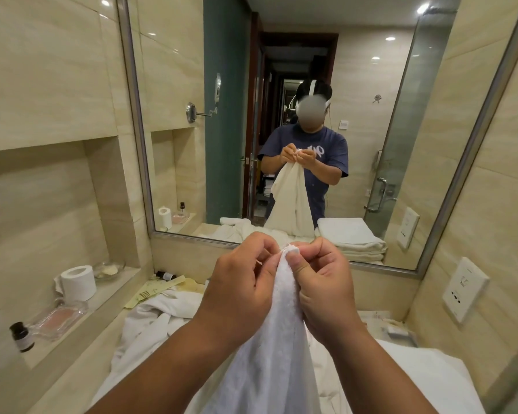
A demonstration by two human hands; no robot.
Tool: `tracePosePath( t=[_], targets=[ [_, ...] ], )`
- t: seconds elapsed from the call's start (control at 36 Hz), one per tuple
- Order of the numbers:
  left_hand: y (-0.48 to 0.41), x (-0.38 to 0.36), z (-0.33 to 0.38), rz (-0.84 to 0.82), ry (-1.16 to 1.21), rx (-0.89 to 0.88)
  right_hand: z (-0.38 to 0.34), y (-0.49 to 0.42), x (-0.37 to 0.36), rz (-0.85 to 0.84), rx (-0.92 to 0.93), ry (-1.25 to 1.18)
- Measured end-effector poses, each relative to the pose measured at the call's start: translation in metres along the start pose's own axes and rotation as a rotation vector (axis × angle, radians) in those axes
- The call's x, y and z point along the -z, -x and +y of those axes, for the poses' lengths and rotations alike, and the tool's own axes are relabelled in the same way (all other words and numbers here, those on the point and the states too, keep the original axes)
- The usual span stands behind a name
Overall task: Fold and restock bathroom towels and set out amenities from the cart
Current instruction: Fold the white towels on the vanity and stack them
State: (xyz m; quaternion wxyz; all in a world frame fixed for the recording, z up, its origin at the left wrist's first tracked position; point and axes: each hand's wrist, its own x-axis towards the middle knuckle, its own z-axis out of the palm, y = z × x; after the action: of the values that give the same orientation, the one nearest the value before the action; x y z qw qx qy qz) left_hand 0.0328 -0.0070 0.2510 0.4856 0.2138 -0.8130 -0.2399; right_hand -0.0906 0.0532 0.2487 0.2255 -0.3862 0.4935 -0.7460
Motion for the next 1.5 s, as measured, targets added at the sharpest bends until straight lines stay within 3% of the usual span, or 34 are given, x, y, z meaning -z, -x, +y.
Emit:
tracePosePath(
  t=[0.14, 0.28, 0.47, 0.61, 0.78, 0.86, 1.0, 1.08, 1.19, 1.36, 1.42, 1.5],
  targets=[
    [0.010, -0.001, 0.006, -0.093, -0.045, 0.038, -0.004, -0.002, 0.005, 0.050, 0.128, 0.153],
    [0.018, -0.003, 0.002, -0.214, -0.117, 0.184, -0.007, -0.009, 0.018, 0.054, 0.115, 0.166],
    [0.025, -0.014, 0.005, -0.328, 0.133, 0.377, -0.010, -0.010, 0.034, -0.001, 0.008, 0.100],
    [0.024, -0.014, 0.008, -0.194, 0.042, 0.244, -0.017, -0.009, 0.048, -0.119, -0.075, 0.127],
    [0.036, -0.001, 0.021, -0.183, -0.087, 0.089, -0.043, 0.004, 0.065, -0.373, -0.158, 0.306],
    [0.041, 0.010, 0.029, -0.216, -0.146, 0.035, -0.059, 0.018, 0.062, -0.422, -0.169, 0.522],
    [0.060, 0.029, 0.045, -0.298, -0.178, -0.003, -0.076, 0.048, 0.043, -0.266, 0.051, 0.873],
    [0.078, 0.040, 0.046, -0.337, -0.073, 0.014, -0.072, 0.072, 0.029, -0.152, 0.234, 0.904],
    [0.124, 0.057, 0.033, -0.553, -0.121, 0.221, -0.067, 0.109, 0.018, 0.062, 0.351, 0.841],
    [0.175, 0.092, 0.023, -0.880, -0.238, 0.349, -0.096, 0.152, 0.004, 0.313, 0.379, 0.716],
    [0.179, 0.103, 0.031, -0.873, -0.183, 0.431, -0.107, 0.156, 0.003, 0.355, 0.337, 0.666],
    [0.174, 0.114, 0.039, -0.797, -0.195, 0.480, -0.126, 0.167, -0.002, 0.425, 0.201, 0.390]
  ],
)
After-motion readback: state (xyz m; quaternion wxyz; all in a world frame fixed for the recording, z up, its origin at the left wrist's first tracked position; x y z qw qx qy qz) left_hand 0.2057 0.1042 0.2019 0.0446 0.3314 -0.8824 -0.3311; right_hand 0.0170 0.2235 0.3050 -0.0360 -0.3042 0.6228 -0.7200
